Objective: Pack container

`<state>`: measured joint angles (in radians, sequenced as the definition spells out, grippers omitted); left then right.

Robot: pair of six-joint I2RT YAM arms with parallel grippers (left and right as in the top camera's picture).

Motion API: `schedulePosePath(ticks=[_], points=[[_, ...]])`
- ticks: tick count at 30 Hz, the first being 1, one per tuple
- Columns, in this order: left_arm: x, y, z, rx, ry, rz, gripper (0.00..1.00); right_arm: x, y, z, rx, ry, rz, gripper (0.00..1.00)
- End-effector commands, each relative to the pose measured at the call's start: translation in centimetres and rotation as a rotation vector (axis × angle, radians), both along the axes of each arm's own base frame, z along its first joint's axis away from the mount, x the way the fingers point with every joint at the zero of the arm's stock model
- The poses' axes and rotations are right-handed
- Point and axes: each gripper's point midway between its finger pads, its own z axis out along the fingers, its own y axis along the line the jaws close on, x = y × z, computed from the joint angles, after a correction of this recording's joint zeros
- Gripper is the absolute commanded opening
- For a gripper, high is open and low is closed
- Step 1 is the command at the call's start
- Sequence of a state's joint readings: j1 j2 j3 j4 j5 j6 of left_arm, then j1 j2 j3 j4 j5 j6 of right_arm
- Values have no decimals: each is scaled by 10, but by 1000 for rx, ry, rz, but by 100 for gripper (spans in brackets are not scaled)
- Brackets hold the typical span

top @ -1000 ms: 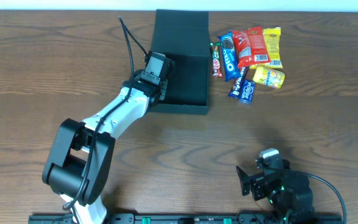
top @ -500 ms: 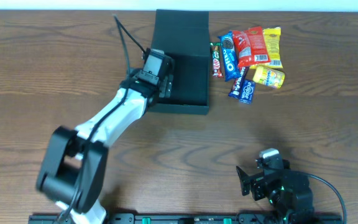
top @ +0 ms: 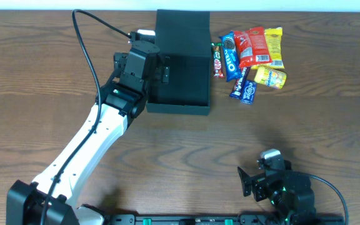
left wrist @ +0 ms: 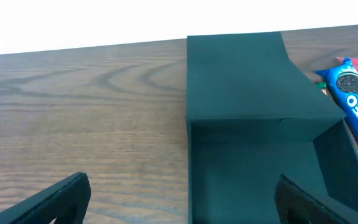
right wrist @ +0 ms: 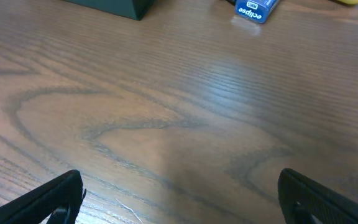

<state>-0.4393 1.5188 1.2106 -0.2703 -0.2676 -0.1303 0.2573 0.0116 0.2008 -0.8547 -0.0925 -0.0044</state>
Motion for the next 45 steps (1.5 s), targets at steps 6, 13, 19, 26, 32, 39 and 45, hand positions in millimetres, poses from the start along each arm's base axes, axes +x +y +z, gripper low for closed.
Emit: schedulePosePath(ticks=[6,13,19,26,32,39,45], points=[[2,0,3,-5,-2,5,95,2,-8,-2,-26,-4,-41,99],[1,1,2,-2,4,5,95,3,-8,-1,-24,-12,-41,99],[1,1,1,1,7,5,95,29,17,56,317,-163,-99,99],[0,0,0,28,11,-23,95,33,21,69,847,25,-378,99],[-1,-5,-1,11,18,-46,95,43,13,89,912,-58,-415,99],[-1,-5,0,11,17,-46,95,64,18,113,844,-164,-339,99],[1,1,0,11,18,-31,95,106,22,111,615,-61,-298,99]])
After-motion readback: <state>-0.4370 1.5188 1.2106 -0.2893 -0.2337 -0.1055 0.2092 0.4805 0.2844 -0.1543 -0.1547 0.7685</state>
